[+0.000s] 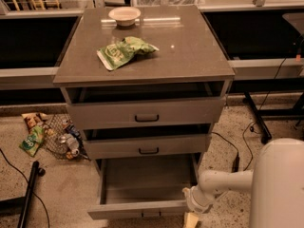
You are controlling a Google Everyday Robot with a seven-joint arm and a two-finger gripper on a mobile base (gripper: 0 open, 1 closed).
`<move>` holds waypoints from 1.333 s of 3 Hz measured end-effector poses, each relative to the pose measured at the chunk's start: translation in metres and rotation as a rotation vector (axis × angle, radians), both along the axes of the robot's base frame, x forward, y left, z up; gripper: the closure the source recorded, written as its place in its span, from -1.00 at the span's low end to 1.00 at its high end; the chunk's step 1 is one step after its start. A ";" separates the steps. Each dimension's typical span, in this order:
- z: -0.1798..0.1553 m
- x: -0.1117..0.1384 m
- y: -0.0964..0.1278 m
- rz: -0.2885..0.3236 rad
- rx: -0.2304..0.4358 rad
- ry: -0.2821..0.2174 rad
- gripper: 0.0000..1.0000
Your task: Close bottom drawer
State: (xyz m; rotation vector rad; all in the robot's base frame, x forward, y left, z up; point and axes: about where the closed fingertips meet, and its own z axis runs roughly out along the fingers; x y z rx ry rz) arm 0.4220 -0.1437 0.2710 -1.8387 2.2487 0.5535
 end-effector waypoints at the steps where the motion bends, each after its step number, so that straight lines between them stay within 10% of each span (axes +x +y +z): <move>1: -0.045 -0.009 -0.017 -0.012 -0.011 0.022 -0.46; 3: -0.087 -0.012 -0.031 -0.037 -0.031 0.052 0.47; 4: -0.097 0.003 -0.036 -0.055 -0.046 0.032 0.39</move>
Offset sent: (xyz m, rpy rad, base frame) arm -0.0150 -0.0363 -0.0926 -0.0216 0.0552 -0.0383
